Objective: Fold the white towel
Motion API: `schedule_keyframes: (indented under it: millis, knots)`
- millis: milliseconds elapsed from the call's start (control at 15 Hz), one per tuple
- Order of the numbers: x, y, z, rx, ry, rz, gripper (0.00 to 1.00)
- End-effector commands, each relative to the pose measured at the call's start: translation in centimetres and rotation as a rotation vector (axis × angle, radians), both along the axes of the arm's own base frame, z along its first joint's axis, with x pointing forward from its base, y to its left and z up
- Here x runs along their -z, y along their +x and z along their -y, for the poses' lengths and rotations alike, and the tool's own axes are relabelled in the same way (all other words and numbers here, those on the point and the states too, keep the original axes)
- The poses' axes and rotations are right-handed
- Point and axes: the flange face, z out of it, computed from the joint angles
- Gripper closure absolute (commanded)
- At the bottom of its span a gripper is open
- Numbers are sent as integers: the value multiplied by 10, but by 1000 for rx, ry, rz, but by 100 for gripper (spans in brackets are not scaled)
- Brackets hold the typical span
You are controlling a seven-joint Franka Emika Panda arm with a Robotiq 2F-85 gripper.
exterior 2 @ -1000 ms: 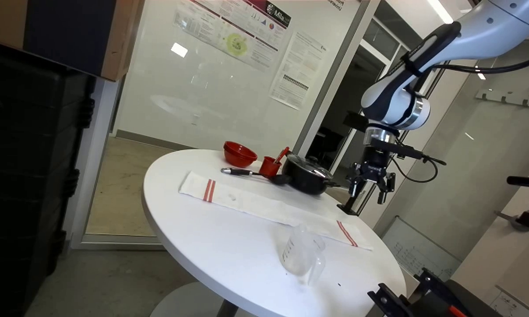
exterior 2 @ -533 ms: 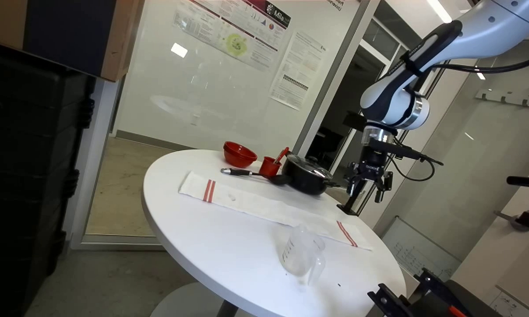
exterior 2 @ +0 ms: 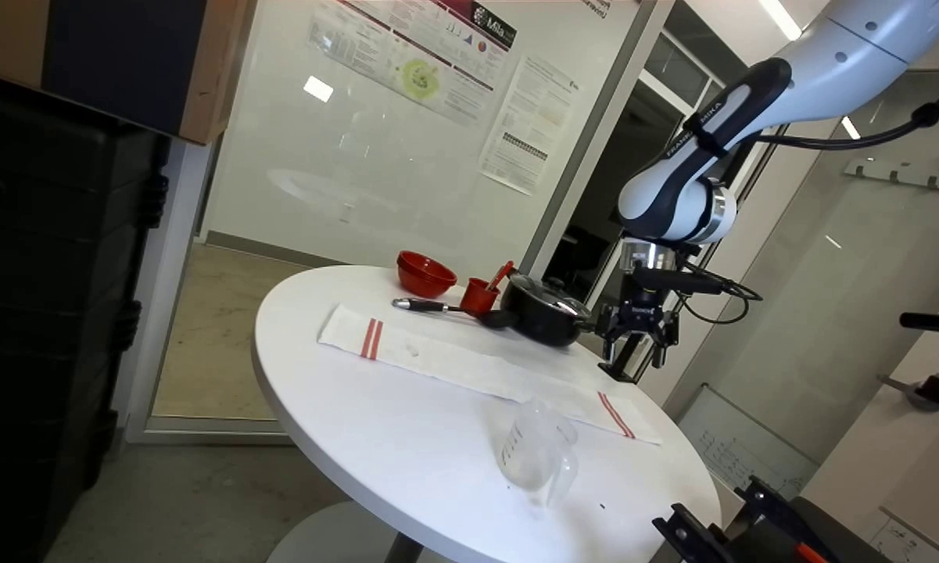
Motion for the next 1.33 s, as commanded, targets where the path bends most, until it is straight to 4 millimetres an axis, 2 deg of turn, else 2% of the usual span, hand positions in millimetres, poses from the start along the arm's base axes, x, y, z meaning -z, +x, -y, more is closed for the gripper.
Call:
schedule_keyframes:
  millis: [0,267,600,933,1267]
  knots:
    - [-5,-1,47,48,-3,26,0]
    - [-9,-15,95,27,-22,36,0]
    - [7,-9,119,53,-75,-1,0]
    - [47,13,138,16,-6,-70,0]
    - [83,24,166,-83,126,-135,0]
